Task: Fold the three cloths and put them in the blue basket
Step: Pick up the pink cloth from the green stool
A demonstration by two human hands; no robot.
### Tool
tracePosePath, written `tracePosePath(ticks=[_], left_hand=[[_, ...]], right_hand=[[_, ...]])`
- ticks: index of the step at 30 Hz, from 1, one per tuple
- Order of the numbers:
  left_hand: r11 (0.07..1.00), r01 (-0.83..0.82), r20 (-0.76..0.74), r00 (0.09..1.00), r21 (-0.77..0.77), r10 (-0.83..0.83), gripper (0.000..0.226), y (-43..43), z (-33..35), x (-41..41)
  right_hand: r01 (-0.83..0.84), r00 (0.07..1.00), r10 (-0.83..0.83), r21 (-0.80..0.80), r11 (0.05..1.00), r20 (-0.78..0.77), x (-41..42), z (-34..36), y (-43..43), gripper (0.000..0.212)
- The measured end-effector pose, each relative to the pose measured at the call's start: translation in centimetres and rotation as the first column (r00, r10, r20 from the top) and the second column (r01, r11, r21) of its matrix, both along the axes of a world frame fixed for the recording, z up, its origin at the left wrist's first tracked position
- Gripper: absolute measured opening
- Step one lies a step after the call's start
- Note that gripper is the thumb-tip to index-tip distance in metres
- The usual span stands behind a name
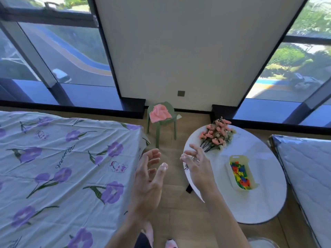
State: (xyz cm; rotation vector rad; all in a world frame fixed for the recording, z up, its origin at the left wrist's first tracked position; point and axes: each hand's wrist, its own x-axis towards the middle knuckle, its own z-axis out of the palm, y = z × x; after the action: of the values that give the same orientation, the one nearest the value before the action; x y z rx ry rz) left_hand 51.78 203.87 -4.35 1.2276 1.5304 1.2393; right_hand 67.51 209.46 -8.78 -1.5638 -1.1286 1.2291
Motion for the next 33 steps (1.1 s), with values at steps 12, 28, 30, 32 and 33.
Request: tracePosePath(ticks=[12, 28, 30, 32, 33], left_hand=[[0.984, 0.105, 0.022, 0.994, -0.146, -0.103, 0.018, 26.6, -3.0, -7.4], [0.944, -0.038, -0.008, 0.999, -0.327, 0.038, 0.014, 55.0, -7.8, -11.6], [0.927, -0.06, -0.008, 0.998, -0.371, 0.061, 0.015, 58.1, -8.8, -11.6], [0.909, -0.065, -0.011, 0.998, -0.411, 0.066, 0.016, 61.0, -10.0, -11.5], [0.9, -0.072, -0.016, 0.997, -0.429, 0.073, 0.017, 62.1, -10.5, -11.6]], right_hand=[[-0.096, 0.991, 0.108, -0.137, 0.986, 0.082, -7.3, -4.0, 23.8, 0.033], [-0.214, 0.952, 0.282, -0.395, 0.893, 0.121, -10.6, -16.1, 56.3, 0.001], [-0.249, 0.923, 0.351, -0.447, 0.859, 0.161, -10.7, -18.2, 59.8, 0.01], [-0.273, 0.888, 0.413, -0.491, 0.828, 0.204, -10.8, -20.7, 62.9, 0.01], [-0.286, 0.871, 0.441, -0.507, 0.813, 0.217, -10.8, -21.7, 64.2, 0.01]])
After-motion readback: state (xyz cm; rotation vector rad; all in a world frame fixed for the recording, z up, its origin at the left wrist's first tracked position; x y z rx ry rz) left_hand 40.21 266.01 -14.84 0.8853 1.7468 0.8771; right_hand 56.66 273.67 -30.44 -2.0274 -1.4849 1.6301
